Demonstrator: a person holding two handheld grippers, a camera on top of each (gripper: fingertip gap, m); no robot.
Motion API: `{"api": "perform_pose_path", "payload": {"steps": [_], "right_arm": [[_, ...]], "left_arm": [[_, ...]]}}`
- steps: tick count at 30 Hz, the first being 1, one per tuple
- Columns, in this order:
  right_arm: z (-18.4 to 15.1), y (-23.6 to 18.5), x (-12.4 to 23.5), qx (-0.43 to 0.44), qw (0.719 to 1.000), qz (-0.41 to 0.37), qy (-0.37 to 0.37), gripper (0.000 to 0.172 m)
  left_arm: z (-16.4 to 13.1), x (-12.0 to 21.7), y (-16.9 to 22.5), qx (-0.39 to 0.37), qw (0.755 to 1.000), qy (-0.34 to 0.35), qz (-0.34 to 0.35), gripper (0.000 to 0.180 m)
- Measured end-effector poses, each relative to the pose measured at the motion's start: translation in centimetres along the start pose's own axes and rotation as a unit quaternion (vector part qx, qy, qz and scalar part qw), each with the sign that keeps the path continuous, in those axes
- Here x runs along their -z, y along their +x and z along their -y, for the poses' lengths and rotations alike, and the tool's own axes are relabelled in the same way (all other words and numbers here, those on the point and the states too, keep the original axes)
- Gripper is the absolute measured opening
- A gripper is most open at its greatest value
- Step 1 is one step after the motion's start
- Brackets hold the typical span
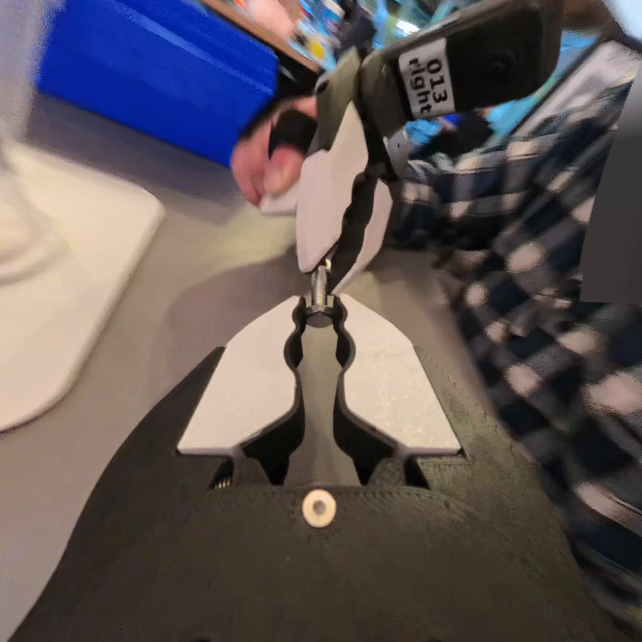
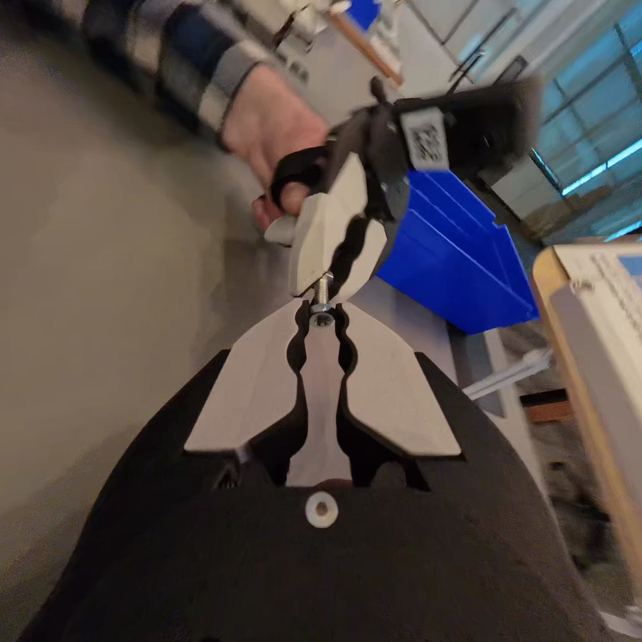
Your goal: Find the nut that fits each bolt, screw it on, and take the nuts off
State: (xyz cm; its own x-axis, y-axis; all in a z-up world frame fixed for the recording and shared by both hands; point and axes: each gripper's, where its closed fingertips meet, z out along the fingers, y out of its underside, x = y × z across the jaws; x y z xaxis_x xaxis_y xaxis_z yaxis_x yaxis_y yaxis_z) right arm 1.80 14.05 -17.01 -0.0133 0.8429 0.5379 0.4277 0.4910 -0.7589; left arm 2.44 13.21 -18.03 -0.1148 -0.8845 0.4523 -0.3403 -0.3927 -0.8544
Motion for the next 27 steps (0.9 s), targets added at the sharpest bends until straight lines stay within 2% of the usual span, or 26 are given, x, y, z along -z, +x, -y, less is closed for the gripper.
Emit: {"api": "perform_pose_path", "payload": {"steps": [4, 6, 8, 11, 14, 16, 18, 20, 22, 27], "right_arm": [[-0.4, -0.2, -0.3, 0.139, 0.987, -0.048, -0.066, 0.015], [-0.2, -0.2, -0.3, 0.164, 0.982, -0.062, -0.076, 0.015], [-0.1, -0.4, -0.4, 0.146, 0.986, -0.050, -0.069, 0.015], [-0.1, -0.2, -0.5, 0.075, 0.996, -0.037, -0.038, 0.015], [-0.4, 0.2, -0.5, 0.007, 1.000, -0.026, -0.016, 0.015], [-0.5, 0.5, -0.6, -0.050, 0.999, -0.017, 0.002, 0.015], [-0.5, 0.4, -0.7, -0.115, 0.993, 0.009, 0.028, 0.015], [-0.6, 0.6, -0.8, -0.187, 0.981, 0.030, 0.047, 0.015], [-0.8, 0.8, -0.8, -0.262, 0.961, 0.056, 0.065, 0.015], [-1.3, 2.2, -0.1, -0.423, 0.891, 0.102, 0.127, 0.015]], "left_arm": [[-0.4, 0.0, 0.1, 0.052, 0.997, 0.014, -0.056, 0.015], [-0.2, 0.2, 0.2, 0.059, 0.995, 0.028, -0.070, 0.015], [-0.7, 0.1, 0.4, 0.053, 0.996, 0.015, -0.075, 0.015], [-0.1, 0.3, -0.1, 0.029, 0.998, 0.031, -0.044, 0.018], [0.2, 0.4, -0.8, -0.014, 1.000, 0.024, 0.011, 0.052], [-0.1, 0.3, -1.3, -0.049, 0.998, 0.009, 0.049, 0.061], [0.1, 0.2, -1.8, -0.091, 0.992, 0.013, 0.088, 0.063], [0.5, 0.3, -2.3, -0.152, 0.979, 0.013, 0.138, 0.060], [1.1, 0.8, -3.1, -0.223, 0.952, 0.013, 0.209, 0.052], [1.3, 0.7, -3.1, -0.305, 0.914, -0.014, 0.266, 0.043]]}}
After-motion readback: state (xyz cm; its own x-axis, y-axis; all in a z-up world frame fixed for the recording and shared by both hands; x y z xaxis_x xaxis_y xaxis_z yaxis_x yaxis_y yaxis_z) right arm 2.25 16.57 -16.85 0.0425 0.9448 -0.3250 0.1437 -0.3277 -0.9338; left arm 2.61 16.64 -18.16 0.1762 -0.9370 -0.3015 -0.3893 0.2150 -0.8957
